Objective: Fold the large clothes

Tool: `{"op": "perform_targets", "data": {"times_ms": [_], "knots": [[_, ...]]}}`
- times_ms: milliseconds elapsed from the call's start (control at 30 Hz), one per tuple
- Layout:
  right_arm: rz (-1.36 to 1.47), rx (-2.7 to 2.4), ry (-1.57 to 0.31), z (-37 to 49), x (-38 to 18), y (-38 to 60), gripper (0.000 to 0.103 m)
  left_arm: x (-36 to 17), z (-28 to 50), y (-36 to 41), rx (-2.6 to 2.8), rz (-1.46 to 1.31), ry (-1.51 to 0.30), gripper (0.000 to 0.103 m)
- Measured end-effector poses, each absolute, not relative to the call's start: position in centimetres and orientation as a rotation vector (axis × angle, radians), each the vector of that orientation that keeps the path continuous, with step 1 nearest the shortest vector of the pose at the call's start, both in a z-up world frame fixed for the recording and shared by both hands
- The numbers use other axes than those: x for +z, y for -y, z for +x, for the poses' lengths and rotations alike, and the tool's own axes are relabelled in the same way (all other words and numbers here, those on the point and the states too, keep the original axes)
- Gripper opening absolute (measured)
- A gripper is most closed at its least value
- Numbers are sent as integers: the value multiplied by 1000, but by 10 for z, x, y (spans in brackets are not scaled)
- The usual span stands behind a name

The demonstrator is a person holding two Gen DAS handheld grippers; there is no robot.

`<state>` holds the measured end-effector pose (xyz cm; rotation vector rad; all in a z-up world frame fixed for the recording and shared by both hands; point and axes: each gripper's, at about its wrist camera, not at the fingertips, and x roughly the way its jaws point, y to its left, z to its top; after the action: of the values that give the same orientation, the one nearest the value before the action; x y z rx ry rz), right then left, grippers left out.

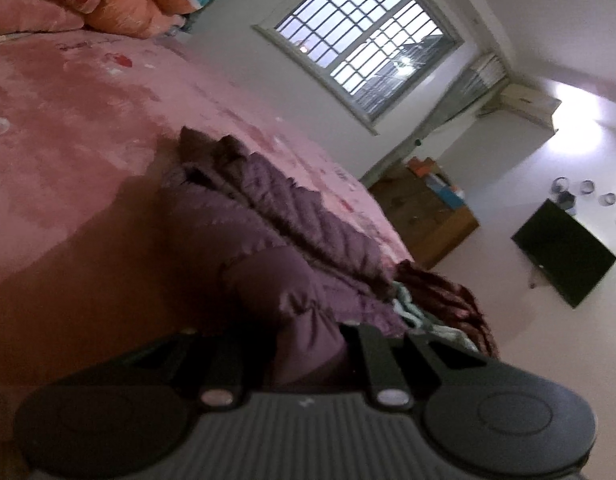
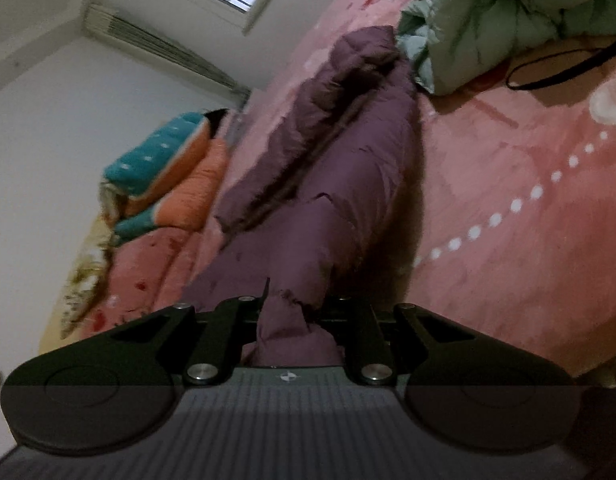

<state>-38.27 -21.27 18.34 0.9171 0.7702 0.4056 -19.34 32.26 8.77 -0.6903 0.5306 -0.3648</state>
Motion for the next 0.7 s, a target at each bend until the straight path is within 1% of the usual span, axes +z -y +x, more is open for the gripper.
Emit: {"op": "perform_targets", "data": {"times_ms": [333, 467, 600, 700], "knots": [[1126, 520, -686, -434, 210, 226, 18, 135, -257, -342, -428, -782, -469, 11], [1184, 573, -681, -452, 219, 231, 18, 151, -282, -347, -422, -822, -463, 11], [1226, 594, -668, -470, 229, 236, 18, 160, -299, -349, -402, -870, -465, 11], [1278, 579, -660, -471, 228, 243, 18, 159, -296, -359, -364, -946, -465, 11]]}}
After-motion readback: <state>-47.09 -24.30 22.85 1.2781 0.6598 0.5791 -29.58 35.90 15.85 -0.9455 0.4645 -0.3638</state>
